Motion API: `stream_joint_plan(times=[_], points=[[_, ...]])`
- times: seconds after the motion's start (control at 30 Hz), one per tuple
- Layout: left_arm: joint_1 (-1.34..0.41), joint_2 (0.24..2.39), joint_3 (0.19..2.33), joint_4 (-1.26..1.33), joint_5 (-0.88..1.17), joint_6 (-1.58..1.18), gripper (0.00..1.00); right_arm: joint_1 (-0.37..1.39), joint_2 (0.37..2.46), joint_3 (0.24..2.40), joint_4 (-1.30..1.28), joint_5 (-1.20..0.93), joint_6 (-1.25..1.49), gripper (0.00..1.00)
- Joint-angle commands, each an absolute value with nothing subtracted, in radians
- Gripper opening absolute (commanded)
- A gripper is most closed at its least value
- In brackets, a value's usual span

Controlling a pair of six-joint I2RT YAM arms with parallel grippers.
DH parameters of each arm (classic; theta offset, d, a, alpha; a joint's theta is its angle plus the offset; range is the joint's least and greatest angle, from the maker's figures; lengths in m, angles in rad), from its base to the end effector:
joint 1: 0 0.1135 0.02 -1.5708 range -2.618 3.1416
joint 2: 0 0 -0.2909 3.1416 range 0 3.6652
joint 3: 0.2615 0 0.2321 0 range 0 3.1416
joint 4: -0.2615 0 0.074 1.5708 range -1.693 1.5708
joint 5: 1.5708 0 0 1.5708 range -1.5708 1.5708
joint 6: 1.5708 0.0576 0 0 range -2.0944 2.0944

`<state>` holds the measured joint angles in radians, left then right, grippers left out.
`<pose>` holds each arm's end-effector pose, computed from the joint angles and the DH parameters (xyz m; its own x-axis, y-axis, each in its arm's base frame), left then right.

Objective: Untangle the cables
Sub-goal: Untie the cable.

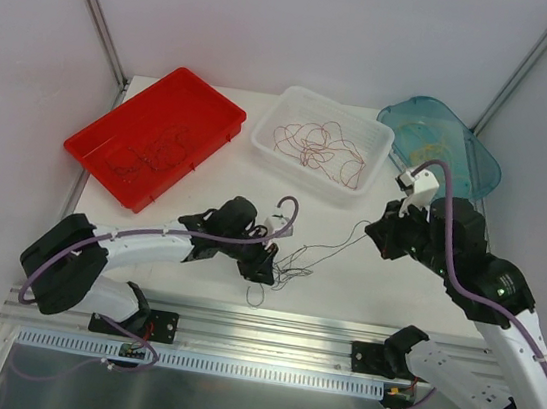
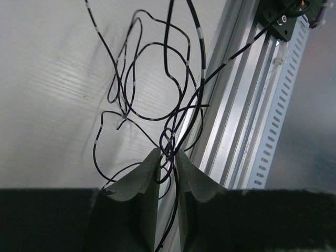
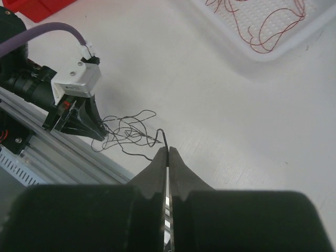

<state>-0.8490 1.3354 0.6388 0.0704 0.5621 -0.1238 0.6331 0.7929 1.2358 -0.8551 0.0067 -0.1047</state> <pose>0.1501 -0.2170 0.2266 -0.4979 0.4075 -0.7655 0.8656 0.2874 -0.4100 0.0916 0.0667 0.4183 -0.2599 -0.3204 -0.9109 -0.6172 0.7806 -0.0984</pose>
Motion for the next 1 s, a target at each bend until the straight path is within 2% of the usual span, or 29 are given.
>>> stream_joint_plan(times=[0.0,0.4,0.43,0.57,0.73,0.97], points=[[-0.844,1.379,0.682,0.092,0.67,-0.141,0.18,0.627,0.802,1.191,-0.761,-0.074,-0.061,0.01],[-0.844,1.471,0.735,0.092,0.767,-0.141,0.38,0.627,0.824,1.14,-0.704,-0.106,-0.043,0.01],[-0.845,1.474,0.735,0.092,0.778,-0.138,0.43,0.629,0.824,1.14,-0.704,-0.104,-0.044,0.01],[-0.844,1.468,0.729,0.089,0.778,-0.133,0.45,0.629,0.822,1.14,-0.707,-0.098,-0.049,0.01],[-0.839,1.437,0.719,0.068,0.762,-0.133,0.43,0.627,0.821,1.137,-0.716,-0.086,-0.057,0.01],[-0.785,1.364,0.678,0.023,0.752,-0.13,0.3,0.627,0.813,1.135,-0.747,-0.026,-0.089,0.01]])
